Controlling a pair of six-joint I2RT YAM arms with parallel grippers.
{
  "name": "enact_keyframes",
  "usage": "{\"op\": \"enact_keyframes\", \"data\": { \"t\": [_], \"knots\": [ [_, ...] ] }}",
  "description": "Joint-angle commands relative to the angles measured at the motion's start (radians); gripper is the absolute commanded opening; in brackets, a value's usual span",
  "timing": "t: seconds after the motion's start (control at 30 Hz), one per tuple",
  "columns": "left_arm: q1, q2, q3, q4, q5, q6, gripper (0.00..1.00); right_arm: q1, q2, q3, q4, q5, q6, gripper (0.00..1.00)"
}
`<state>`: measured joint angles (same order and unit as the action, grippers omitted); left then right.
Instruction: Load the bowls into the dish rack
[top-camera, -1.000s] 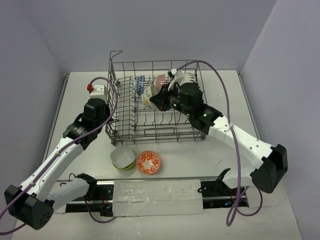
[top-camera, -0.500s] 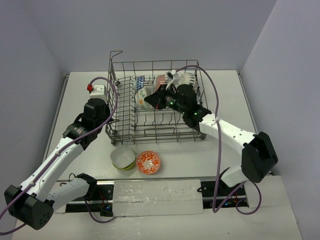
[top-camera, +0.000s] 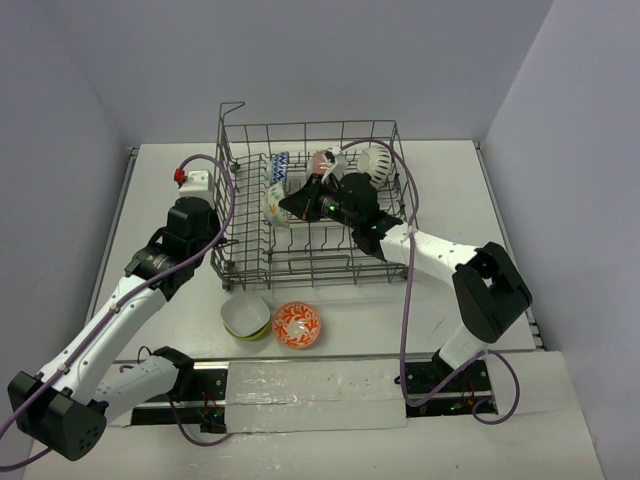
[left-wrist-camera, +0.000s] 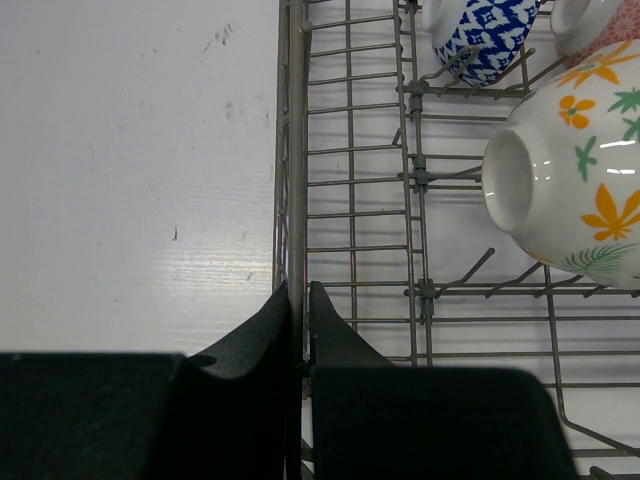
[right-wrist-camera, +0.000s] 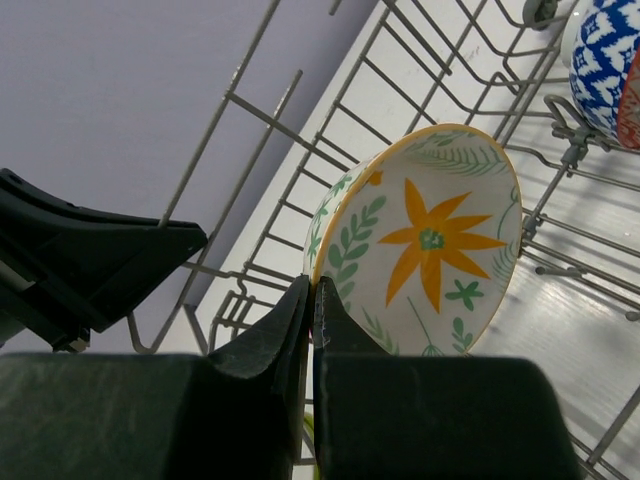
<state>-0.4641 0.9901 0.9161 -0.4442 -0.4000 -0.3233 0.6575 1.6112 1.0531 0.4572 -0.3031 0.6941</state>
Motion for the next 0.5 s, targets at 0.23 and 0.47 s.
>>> {"op": "enact_keyframes", "data": {
  "t": [0.23, 0.47],
  "knots": [
    [-0.016, -0.051, 0.003, -0.033, 0.021, 0.026, 0.00, 0.001, 0.003, -0.034, 0.195, -0.004, 0.068, 0.00],
    [-0.019, -0.048, 0.001, -0.033, 0.020, 0.026, 0.00, 0.007, 0.015, -0.027, 0.173, -0.011, 0.079, 0.00]
  ]
}}
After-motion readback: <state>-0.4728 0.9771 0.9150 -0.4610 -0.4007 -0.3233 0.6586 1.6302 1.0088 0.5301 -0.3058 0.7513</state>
